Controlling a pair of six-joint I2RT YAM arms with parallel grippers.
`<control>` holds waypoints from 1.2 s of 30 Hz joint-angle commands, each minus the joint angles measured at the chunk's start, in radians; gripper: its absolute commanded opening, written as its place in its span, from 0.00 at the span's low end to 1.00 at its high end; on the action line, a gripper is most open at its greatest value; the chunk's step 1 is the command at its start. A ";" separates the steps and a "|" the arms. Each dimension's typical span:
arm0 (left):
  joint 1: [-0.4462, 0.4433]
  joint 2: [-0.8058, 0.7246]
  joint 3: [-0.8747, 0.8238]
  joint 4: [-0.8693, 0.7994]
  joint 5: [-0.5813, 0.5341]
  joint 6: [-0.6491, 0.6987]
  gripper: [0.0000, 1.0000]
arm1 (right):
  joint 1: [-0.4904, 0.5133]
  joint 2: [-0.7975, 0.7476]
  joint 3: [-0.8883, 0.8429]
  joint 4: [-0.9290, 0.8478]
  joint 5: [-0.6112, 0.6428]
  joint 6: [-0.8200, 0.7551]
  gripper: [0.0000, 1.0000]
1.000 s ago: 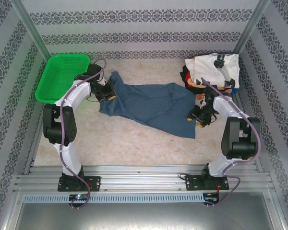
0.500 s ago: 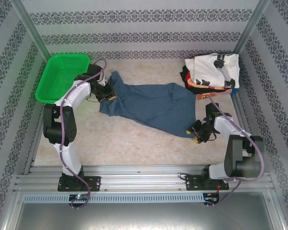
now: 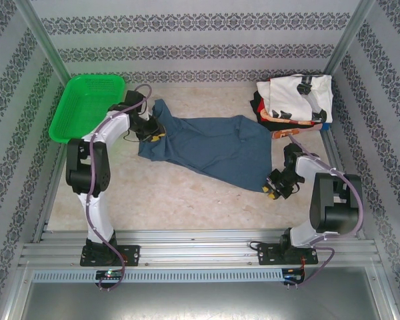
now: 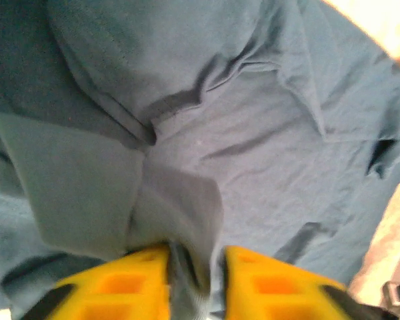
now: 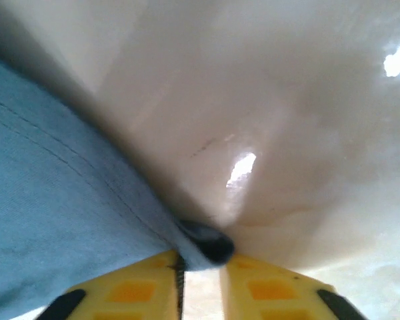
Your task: Fold and stack the t-shirts
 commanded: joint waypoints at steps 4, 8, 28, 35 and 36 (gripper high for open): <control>0.003 -0.014 0.033 0.095 0.016 -0.030 0.58 | -0.003 0.051 0.050 0.082 0.066 -0.035 0.04; 0.022 -0.091 0.017 0.024 -0.058 -0.003 0.67 | -0.002 0.063 0.070 0.071 0.063 -0.056 0.00; -0.087 -0.164 -0.227 0.195 -0.027 -0.171 0.58 | -0.005 0.103 0.105 0.068 0.026 -0.115 0.00; -0.117 -0.105 -0.254 0.309 0.000 -0.263 0.53 | -0.005 0.099 0.096 0.073 0.025 -0.122 0.00; -0.123 -0.096 -0.254 0.320 -0.005 -0.271 0.53 | -0.005 0.098 0.094 0.075 0.022 -0.122 0.00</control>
